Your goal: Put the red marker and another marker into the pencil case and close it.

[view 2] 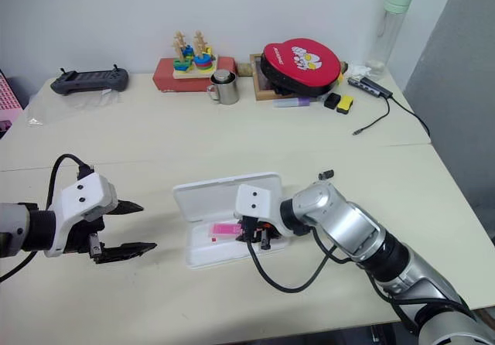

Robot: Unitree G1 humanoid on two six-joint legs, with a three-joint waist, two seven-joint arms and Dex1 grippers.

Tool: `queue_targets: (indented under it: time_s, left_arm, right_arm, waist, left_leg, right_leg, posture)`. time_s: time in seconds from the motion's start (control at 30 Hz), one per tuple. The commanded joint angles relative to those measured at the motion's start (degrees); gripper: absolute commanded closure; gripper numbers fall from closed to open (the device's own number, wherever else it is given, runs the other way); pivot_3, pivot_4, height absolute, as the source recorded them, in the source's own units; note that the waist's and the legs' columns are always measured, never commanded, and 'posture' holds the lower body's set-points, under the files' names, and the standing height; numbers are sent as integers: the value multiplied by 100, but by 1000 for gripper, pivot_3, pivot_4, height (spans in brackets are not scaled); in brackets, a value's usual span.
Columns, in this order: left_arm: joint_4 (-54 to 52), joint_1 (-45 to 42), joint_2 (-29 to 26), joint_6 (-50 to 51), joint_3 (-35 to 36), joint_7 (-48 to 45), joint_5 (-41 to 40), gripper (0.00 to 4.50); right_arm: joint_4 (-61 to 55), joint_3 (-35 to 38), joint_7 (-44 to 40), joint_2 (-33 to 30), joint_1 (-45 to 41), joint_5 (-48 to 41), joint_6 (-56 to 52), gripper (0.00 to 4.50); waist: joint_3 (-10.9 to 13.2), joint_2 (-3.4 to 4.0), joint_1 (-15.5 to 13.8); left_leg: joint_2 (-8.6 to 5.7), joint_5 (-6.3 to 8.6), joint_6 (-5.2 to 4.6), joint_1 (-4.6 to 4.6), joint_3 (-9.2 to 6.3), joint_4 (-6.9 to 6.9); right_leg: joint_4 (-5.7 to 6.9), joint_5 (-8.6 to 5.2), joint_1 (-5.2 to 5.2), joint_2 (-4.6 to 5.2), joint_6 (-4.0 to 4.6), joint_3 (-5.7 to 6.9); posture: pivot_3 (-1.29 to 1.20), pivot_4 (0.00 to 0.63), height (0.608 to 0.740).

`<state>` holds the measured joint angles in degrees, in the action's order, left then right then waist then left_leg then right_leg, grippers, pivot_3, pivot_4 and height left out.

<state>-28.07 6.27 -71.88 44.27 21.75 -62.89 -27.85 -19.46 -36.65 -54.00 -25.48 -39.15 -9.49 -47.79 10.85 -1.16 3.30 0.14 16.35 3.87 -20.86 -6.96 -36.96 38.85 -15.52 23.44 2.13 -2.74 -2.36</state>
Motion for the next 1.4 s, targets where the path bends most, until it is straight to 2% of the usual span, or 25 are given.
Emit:
queue_targets:
  time_s: [0.03, 0.37, 0.63, 1.03, 1.4]
  left_arm:
    - [231, -92, -216, -228, -89, -231, 158, 0]
    - [489, -536, -336, -332, -457, -384, 237, 0]
    - [500, -656, -231, -321, -589, -319, 276, 0]
    - [524, -690, -98, -346, -715, -205, 315, 0]
    - [479, -705, -95, -269, -711, -189, 277, 0]
  right_arm:
    - [-202, -299, 67, -10, 203, 178, 226, 3426]
    - [-89, -537, 194, 228, 319, 473, 495, 3426]
    - [107, -550, 134, 602, -90, 632, 696, 3426]
    - [63, -544, 115, 909, -330, 588, 566, 3426]
    - [340, -708, 210, 1019, -200, 672, 571, 3426]
  waist:
    - [0, 0, 1]
    - [-2, -3, 26]
    - [0, -1, 50]
    - [0, 0, 33]
    - [0, 0, 33]
  left_leg:
    - [1, 0, 0, 0, 0, 0]
    - [13, 0, 0, 3, 4, 0]
    - [69, 0, 0, 7, 1, -1]
    - [70, 0, 0, 3, 1, 0]
    - [70, 0, 0, 3, 1, 0]
  right_leg:
    - [0, 0, 0, -1, 1, 0]
    - [2, -1, 0, -13, 1, -1]
    - [10, 7, 11, -78, 31, -2]
    - [7, 10, 15, -80, 39, -3]
    - [7, 10, 16, -80, 39, -3]
  posture:
    - [0, 150, 740]
    - [0, 150, 740]
    - [0, 150, 740]
    - [0, 150, 740]
    - [0, 150, 740]
